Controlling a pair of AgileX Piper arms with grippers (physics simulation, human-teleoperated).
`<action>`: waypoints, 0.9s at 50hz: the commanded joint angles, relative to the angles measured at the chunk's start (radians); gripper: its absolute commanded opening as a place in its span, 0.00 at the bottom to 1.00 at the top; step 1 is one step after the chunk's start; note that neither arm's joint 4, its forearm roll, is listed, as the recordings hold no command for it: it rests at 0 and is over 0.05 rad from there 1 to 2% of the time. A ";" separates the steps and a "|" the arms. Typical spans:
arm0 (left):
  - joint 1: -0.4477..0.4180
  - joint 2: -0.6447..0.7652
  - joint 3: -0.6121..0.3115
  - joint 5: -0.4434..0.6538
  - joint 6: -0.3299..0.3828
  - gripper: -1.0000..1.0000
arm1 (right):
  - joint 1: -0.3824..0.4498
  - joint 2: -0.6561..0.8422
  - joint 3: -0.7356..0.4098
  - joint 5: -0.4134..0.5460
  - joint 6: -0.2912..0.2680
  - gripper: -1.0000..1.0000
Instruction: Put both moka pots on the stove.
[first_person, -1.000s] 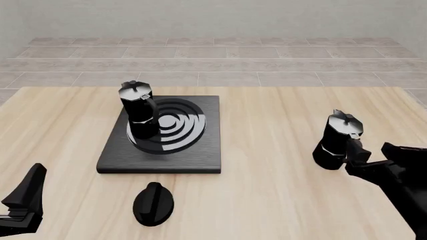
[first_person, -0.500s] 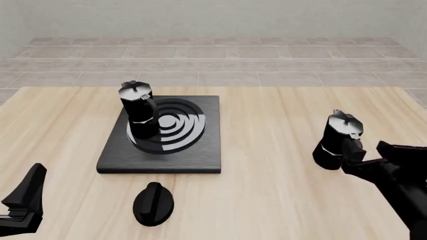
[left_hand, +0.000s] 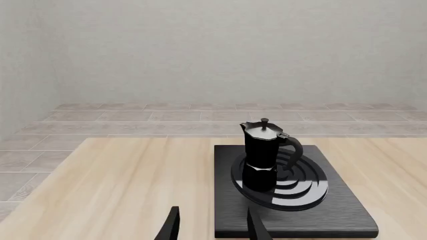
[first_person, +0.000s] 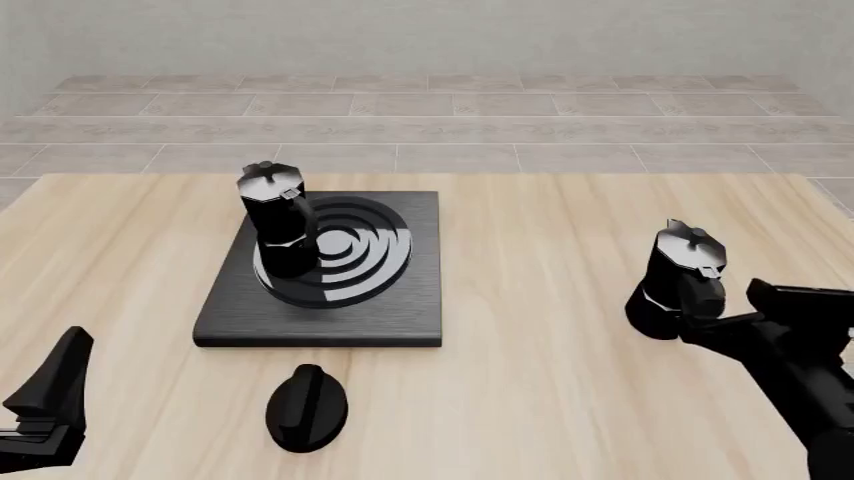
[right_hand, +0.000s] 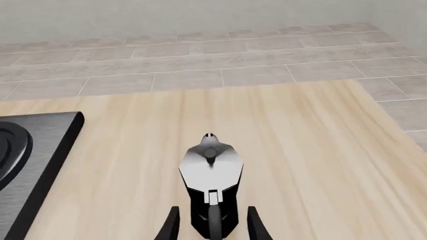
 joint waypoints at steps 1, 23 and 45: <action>0.000 0.000 0.000 0.000 0.000 1.00 | -0.001 0.046 -0.005 -0.029 0.001 1.00; 0.000 0.000 0.000 0.000 0.000 1.00 | 0.000 0.127 -0.015 -0.071 0.010 1.00; 0.000 0.000 0.000 0.000 0.000 1.00 | 0.014 0.107 -0.020 -0.071 0.012 0.00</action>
